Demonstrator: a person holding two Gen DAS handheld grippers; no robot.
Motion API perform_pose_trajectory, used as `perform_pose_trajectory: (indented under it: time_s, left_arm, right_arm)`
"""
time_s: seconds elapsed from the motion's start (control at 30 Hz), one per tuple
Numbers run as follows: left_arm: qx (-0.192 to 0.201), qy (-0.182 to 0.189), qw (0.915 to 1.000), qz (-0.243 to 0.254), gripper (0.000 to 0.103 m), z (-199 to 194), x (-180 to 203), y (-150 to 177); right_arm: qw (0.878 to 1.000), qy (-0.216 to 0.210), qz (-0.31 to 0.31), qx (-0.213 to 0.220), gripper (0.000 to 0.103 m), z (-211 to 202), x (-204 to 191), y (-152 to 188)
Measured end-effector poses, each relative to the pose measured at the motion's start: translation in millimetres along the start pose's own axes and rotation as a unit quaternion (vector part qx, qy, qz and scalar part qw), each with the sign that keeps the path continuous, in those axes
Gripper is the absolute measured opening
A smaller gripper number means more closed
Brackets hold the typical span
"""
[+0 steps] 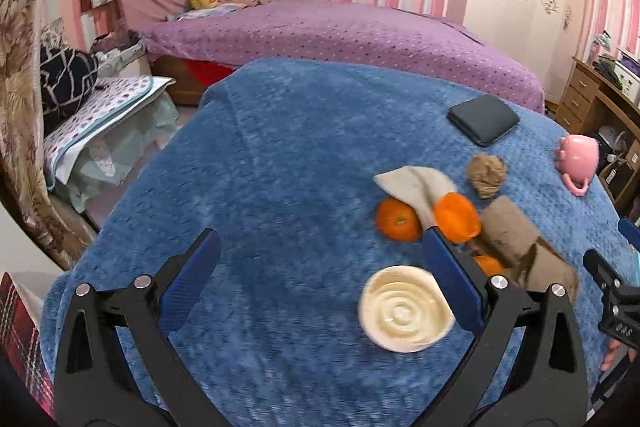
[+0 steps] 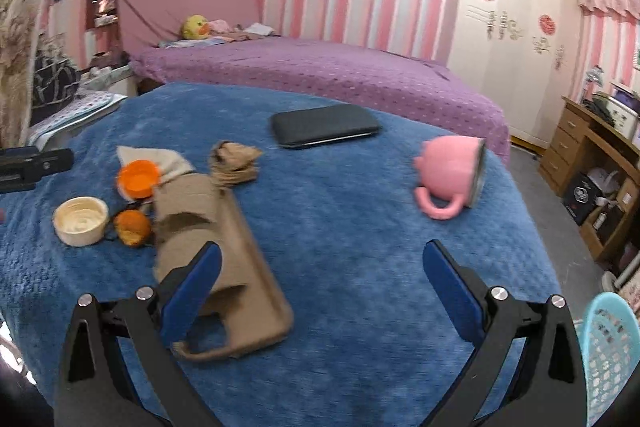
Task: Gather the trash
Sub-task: 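Grasp the brown cardboard tube with the right tool while the left tool grasps the cream round lid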
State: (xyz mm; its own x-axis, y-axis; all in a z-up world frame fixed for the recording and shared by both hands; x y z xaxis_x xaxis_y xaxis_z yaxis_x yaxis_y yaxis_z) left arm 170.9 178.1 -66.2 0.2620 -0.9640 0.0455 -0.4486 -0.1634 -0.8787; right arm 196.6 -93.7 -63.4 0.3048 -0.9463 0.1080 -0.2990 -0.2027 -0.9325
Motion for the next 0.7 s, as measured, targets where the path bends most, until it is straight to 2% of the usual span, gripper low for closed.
perform_pose_trajectory:
  time_s: [0.33,0.53,0.7]
  left_arm:
    - [-0.017,0.0,0.9999,0.001,0.098,2.5,-2.9,9.5]
    - [-0.025,0.001,0.9997,0.006,0.098,3.4,-2.7,13.5]
    - [-0.039,0.017,0.9989,-0.017,0.098,6.6,-2.9,17.9]
  right_arm:
    - [0.999,-0.041,-0.016,-0.025,0.097,12.5,-31.2,10.2]
    - [0.995,-0.073,-0.022,-0.063,0.072,26.3,-41.8,20.5]
    - [0.992,-0.094,-0.028,-0.074,0.061,31.3,-49.6,25.0]
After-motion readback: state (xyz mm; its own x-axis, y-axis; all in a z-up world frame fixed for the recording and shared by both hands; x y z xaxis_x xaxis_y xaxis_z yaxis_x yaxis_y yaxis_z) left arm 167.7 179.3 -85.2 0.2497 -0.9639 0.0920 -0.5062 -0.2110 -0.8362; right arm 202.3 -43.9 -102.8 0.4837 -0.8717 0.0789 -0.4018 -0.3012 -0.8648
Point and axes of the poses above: each gripper's, at about its wrist camera, not at the fingertips, and z roughly the way its jaws point, x to its right, y to its underside, the point moved 5 cm from there along z, roughly the way its jaws point, and after that the axes turned 13 degrees about x, right-handed, at the moved point
